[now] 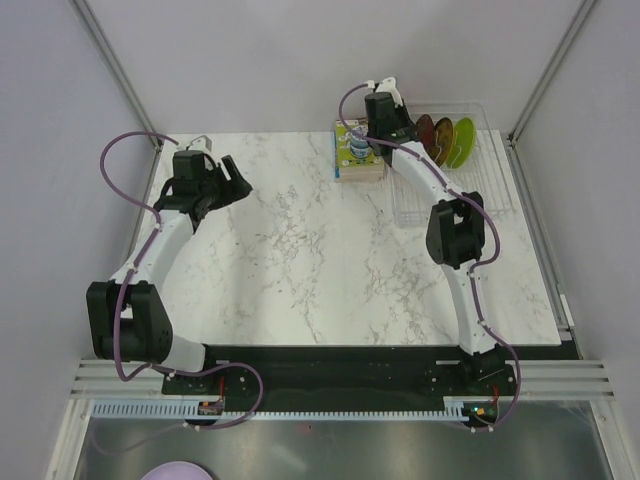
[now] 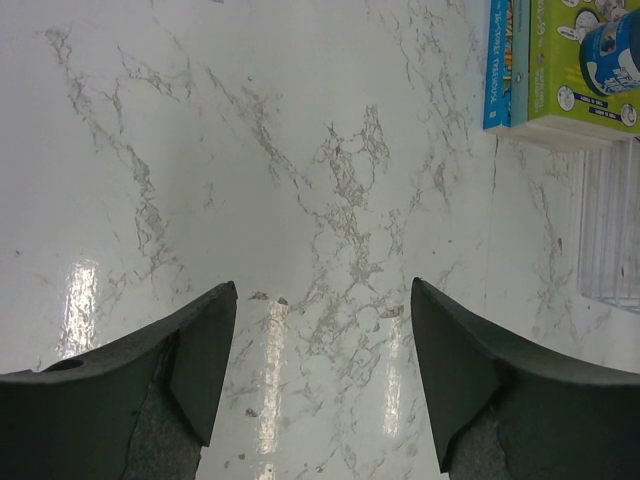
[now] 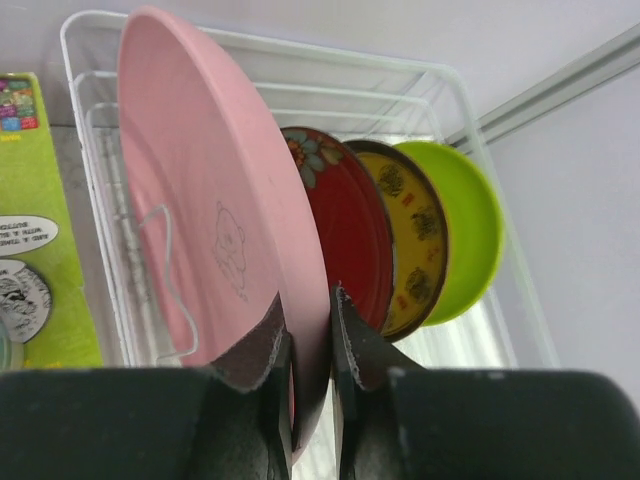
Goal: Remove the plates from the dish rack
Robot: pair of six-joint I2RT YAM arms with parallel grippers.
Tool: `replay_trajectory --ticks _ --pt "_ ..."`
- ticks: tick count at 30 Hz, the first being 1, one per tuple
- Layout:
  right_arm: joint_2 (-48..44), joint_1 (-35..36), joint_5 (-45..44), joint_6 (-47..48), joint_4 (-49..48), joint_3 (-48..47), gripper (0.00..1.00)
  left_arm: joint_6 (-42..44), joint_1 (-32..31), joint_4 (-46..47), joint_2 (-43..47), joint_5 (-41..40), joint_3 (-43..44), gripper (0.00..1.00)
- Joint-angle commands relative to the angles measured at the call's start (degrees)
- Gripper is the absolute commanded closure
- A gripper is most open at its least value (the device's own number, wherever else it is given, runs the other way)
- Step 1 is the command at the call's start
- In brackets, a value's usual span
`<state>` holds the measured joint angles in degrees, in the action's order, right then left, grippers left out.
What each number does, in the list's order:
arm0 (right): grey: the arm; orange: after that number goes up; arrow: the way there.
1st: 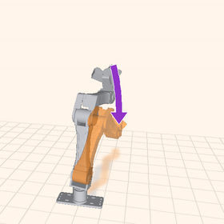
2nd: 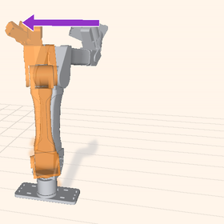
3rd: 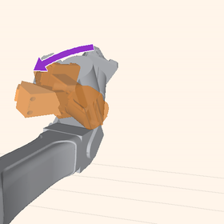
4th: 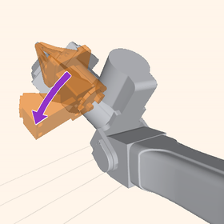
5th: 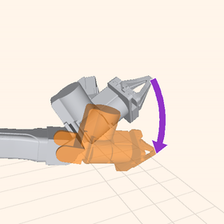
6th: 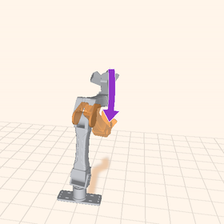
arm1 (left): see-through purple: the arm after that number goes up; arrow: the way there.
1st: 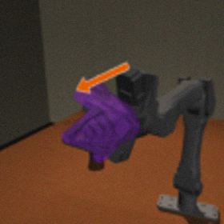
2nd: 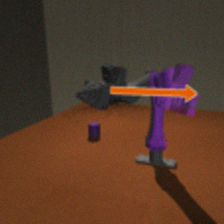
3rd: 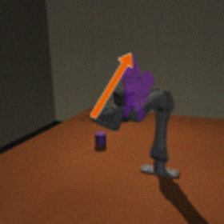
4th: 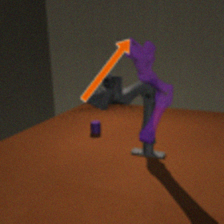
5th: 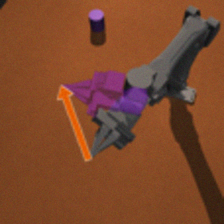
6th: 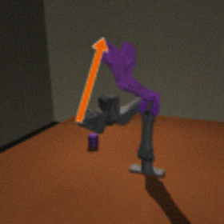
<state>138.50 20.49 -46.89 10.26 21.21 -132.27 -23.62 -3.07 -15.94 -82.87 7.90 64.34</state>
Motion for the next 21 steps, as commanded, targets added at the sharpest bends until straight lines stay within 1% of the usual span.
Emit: replay_trajectory --ticks 1,3,4,6,7,8,11,12,13,14,15,16,17,18,19,20,21 --pt "-5.60 3.76 -16.10 15.81 -17.28 2.97 1.00 -1.26 -0.01 2.41 -0.01 1.85 0.53 0.24" --pt "-6.48 4.99 -20.85 21.27 -24.34 4.38 1.00 -0.82 -0.01 2.41 0.60 1.85 0.35 0.23" --pt "-7.27 5.17 -24.26 26.25 -30.29 4.73 1.00 -0.30 -0.01 2.41 0.95 1.85 0.18 0.23" --pt "-8.24 5.70 -26.05 30.32 -34.38 5.17 1.00 0.23 -0.01 2.41 1.66 1.68 0.18 0.21" --pt "-9.81 5.70 -27.71 33.13 -38.22 5.70 1.00 0.67 -0.01 2.41 2.44 1.59 -0.09 0.19" --pt "-10.69 5.87 -28.16 33.76 -38.70 5.97 1.00 0.76 -0.01 2.41 2.89 1.59 -0.26 0.16" --pt "-15.96 6.14 -29.04 31.76 -37.57 9.99 1.00 1.03 -0.01 2.58 4.38 2.38 -0.88 0.12" --pt "-19.63 6.49 -28.87 29.84 -33.12 11.06 1.00 1.12 -0.01 2.76 4.73 2.73 -0.97 0.11" --pt "-21.67 6.84 -27.91 19.38 -27.34 11.76 1.00 1.03 -0.01 2.85 5.43 3.26 -1.31 0.10" --pt "-23.78 7.02 -21.20 13.01 -18.84 11.25 1.00 0.94 -0.01 3.63 5.87 4.65 -1.58 0.08" --pt "-27.80 7.11 -17.65 6.24 -5.44 11.33 1.00 0.77 -0.01 4.34 6.14 5.80 -2.37 0.07" --pt "-30.02 7.11 -13.18 1.30 -0.78 12.03 1.00 0.42 -0.01 5.21 6.66 7.03 -2.90 0.07" --pt "-32.39 7.11 -5.04 -6.14 2.40 15.17 1.00 0.15 -0.01 6.35 7.45 9.91 -3.51 0.07" --pt "-36.85 7.02 -0.87 -9.35 6.78 16.85 1.00 -0.46 -0.01 8.54 7.98 11.68 -4.65 0.07" --pt "-39.07 7.11 3.43 -12.69 8.39 18.52 1.00 -0.90 -0.01 9.52 8.25 13.18 -5.01 0.07" --pt "-41.35 7.19 12.70 -17.33 8.67 23.76 1.00 -1.51 -0.09 10.31 8.86 15.80 -5.27 0.07" --pt "-45.29 7.19 16.71 -19.21 8.76 26.16 1.00 -2.65 -0.01 12.15 9.04 17.40 -5.97 0.07"
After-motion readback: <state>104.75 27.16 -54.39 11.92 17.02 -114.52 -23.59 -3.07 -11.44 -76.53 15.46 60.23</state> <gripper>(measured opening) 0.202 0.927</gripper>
